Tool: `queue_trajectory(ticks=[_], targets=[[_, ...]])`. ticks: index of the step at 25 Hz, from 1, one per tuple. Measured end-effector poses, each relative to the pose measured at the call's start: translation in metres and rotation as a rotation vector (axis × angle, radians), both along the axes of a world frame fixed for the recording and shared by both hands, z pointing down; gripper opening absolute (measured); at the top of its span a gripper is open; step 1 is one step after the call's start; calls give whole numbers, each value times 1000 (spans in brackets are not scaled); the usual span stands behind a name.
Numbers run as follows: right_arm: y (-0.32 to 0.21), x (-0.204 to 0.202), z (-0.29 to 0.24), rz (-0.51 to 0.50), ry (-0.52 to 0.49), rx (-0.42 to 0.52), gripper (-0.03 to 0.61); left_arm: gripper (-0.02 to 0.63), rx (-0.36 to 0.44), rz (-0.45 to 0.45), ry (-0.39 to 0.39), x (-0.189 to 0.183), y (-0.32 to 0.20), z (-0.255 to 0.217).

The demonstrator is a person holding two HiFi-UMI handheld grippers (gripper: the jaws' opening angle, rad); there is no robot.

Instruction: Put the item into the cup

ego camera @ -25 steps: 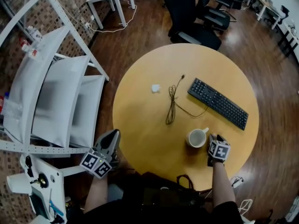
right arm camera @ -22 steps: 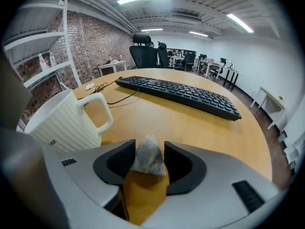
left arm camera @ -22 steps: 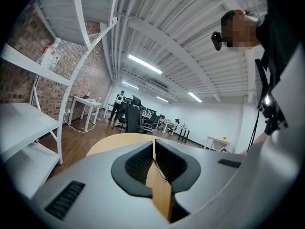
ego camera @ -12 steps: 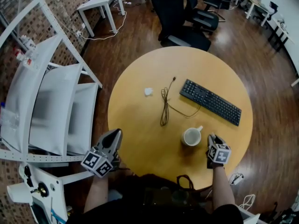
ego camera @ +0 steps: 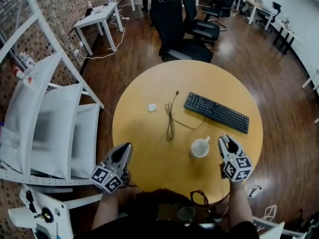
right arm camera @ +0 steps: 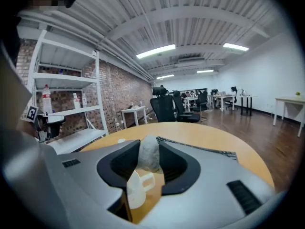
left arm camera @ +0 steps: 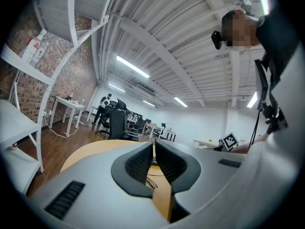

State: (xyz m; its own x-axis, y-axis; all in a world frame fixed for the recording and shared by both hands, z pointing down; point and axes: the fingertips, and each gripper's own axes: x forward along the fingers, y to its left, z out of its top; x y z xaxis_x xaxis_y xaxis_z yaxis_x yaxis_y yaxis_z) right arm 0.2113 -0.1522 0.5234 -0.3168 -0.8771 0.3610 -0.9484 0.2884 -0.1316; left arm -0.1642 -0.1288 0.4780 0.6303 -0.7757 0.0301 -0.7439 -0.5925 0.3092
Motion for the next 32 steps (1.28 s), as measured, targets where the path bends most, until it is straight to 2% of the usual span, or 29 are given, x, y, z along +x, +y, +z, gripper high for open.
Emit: queue_trajectory(ticks=[3, 5, 13, 15, 18, 23, 32], targets=[[3, -25, -19, -71, -17, 81, 130, 17, 15, 10, 1, 2, 2, -5], [3, -37, -22, -99, -25, 102, 130, 17, 24, 9, 5, 2, 6, -7], [3, -65, -7, -154, 6, 104, 136, 17, 22, -42, 5, -15, 23, -3], [6, -67, -2, -166, -12, 99, 169, 17, 20, -57, 4, -20, 28, -2], [8, -69, 0, -176, -40, 100, 169, 17, 16, -77, 3, -27, 31, 0], [11, -58, -9, -153, -56, 129, 169, 17, 16, -87, 6, -29, 31, 1], [23, -16, -34, -45, -68, 203, 154, 17, 47, -32, 1, -10, 18, -9]])
